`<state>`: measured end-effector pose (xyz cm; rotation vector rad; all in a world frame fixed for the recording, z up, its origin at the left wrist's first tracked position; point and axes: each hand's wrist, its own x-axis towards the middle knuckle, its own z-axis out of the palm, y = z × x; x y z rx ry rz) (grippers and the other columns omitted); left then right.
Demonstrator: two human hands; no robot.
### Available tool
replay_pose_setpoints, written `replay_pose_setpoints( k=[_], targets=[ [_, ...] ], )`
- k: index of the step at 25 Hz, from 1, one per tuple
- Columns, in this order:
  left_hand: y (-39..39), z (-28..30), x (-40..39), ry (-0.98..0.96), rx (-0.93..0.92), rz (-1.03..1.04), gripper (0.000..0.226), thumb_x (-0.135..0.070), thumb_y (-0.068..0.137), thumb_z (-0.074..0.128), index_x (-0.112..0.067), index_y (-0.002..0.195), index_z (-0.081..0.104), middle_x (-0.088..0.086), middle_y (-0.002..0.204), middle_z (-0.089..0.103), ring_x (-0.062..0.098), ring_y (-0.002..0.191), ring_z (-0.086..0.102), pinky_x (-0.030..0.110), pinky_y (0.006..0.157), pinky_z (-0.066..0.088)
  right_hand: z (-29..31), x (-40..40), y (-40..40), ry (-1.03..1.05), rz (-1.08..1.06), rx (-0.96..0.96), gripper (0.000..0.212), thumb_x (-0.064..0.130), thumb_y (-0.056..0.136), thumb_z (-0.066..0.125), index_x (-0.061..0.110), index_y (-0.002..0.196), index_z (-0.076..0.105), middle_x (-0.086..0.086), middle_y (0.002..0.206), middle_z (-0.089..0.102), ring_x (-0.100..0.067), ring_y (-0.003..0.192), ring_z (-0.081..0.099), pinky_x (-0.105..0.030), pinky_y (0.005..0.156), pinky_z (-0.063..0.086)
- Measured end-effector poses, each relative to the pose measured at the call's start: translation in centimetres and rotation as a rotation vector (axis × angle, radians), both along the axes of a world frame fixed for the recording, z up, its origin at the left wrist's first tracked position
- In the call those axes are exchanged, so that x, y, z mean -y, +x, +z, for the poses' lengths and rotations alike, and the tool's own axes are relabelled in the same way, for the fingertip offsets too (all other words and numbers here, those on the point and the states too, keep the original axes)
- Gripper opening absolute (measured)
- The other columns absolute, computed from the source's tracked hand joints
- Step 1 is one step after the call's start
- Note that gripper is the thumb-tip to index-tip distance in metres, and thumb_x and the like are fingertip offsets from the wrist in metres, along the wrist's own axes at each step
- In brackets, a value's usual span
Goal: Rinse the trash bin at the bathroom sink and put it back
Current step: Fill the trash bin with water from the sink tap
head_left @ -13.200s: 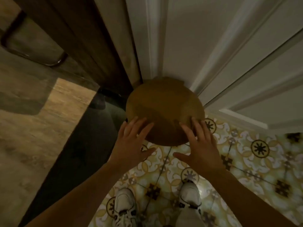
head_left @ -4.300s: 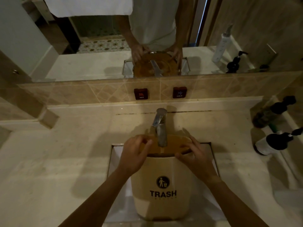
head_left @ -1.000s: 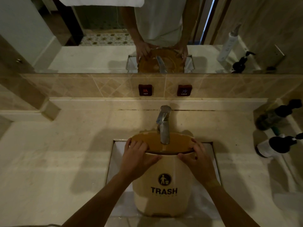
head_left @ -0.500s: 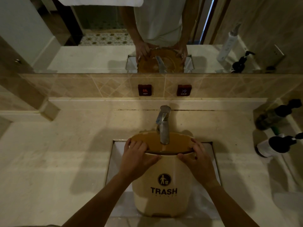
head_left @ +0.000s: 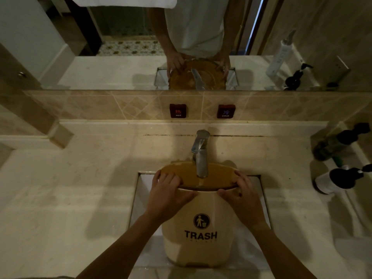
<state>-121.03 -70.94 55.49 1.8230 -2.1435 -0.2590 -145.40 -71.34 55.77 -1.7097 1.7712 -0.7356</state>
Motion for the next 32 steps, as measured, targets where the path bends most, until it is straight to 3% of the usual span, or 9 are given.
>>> replay_pose_setpoints(
  k=[6, 17, 21, 27, 32],
  targets=[
    [-0.11, 0.21, -0.06, 0.011, -0.001, 0.006, 0.063, -0.084, 0.080, 0.026, -0.027, 0.082, 0.054, -0.009, 0.086, 0.056, 0.014, 0.090, 0.053, 0.047, 0.106, 0.037, -0.24, 0.05, -0.04, 0.006, -0.017, 0.017, 0.075, 0.076, 0.056, 0.054, 0.015, 0.099, 0.059, 0.004, 0.143, 0.042, -0.008, 0.111, 0.046, -0.027, 0.076, 0.048],
    [-0.14, 0.50, -0.12, 0.023, -0.018, 0.003, 0.067, -0.085, 0.080, 0.024, -0.025, 0.084, 0.055, -0.008, 0.089, 0.057, 0.015, 0.093, 0.054, 0.047, 0.109, 0.033, -0.34, 0.08, 0.02, -0.002, -0.015, 0.030, 0.070, 0.073, 0.058, 0.056, 0.016, 0.099, 0.058, 0.003, 0.143, 0.042, -0.005, 0.110, 0.044, -0.019, 0.071, 0.041],
    [-0.24, 0.43, -0.06, 0.028, -0.013, 0.006, 0.068, -0.086, 0.080, 0.022, -0.026, 0.085, 0.055, -0.009, 0.089, 0.056, 0.013, 0.094, 0.054, 0.045, 0.111, 0.032, -0.20, 0.01, 0.03, 0.008, -0.011, 0.032, 0.083, 0.077, 0.058, 0.062, 0.013, 0.111, 0.059, 0.002, 0.145, 0.040, -0.004, 0.111, 0.041, -0.022, 0.075, 0.042],
    [0.10, 0.22, 0.14, 0.012, -0.052, -0.026, 0.060, -0.085, 0.079, 0.028, -0.030, 0.082, 0.051, -0.012, 0.087, 0.054, 0.010, 0.091, 0.052, 0.041, 0.111, 0.030, -0.30, 0.02, -0.03, 0.026, -0.015, 0.040, 0.082, 0.075, 0.056, 0.054, 0.015, 0.112, 0.058, 0.004, 0.145, 0.039, -0.004, 0.111, 0.041, -0.022, 0.077, 0.041],
    [0.07, 0.10, 0.18, -0.003, -0.039, -0.019, 0.059, -0.083, 0.078, 0.033, -0.028, 0.081, 0.052, -0.011, 0.085, 0.053, 0.011, 0.089, 0.049, 0.034, 0.106, 0.031, -0.27, 0.09, -0.11, 0.014, -0.013, 0.041, 0.060, 0.057, 0.064, 0.074, 0.014, 0.104, 0.059, 0.004, 0.144, 0.040, -0.006, 0.112, 0.043, -0.012, 0.071, 0.037]
  ],
)
